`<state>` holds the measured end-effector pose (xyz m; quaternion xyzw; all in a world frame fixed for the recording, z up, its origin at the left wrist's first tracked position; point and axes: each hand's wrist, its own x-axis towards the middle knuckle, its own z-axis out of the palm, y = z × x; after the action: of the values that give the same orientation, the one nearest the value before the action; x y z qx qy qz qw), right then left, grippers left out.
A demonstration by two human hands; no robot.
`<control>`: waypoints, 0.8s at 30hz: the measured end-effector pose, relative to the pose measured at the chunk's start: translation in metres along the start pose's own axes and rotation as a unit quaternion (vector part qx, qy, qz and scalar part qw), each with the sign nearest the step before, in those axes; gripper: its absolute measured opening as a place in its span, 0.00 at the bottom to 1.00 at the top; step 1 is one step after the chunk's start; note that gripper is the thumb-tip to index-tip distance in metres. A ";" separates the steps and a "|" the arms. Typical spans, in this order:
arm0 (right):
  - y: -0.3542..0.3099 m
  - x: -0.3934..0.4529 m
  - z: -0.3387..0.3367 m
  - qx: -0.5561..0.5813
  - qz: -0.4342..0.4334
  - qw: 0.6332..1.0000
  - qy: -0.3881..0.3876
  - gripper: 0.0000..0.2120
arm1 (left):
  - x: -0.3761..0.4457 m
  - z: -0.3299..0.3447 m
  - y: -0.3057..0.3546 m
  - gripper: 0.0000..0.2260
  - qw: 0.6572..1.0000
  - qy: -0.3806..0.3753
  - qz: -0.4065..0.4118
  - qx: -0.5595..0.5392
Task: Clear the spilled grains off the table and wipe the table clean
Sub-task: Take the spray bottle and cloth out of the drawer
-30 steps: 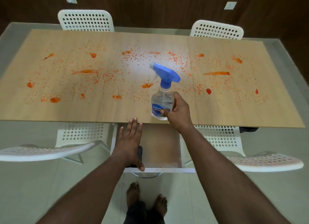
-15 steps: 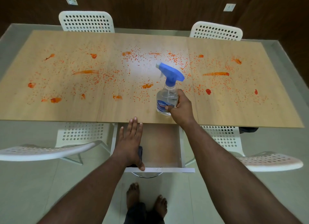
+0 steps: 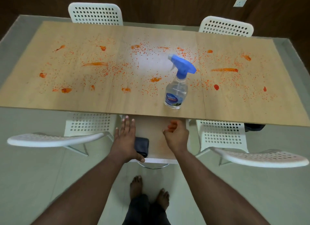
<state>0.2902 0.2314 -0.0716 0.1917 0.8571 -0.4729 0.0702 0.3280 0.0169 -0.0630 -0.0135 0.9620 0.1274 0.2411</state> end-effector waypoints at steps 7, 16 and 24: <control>0.008 -0.009 0.086 -0.213 -0.025 0.959 -0.188 0.22 | -0.005 0.018 -0.029 0.78 0.986 -0.002 -0.046 -0.162; 0.003 -0.004 0.115 -0.291 0.013 0.924 -0.246 0.12 | -0.006 0.031 -0.044 0.77 0.974 -0.011 -0.033 -0.224; -0.025 -0.005 0.052 -0.017 0.035 0.981 -0.189 0.14 | -0.004 0.017 -0.040 0.79 0.981 -0.027 -0.008 -0.194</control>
<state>0.2812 0.1741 -0.0787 0.1277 0.8291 -0.4833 0.2506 0.3432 -0.0176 -0.0852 -0.0645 0.9119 0.3103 0.2607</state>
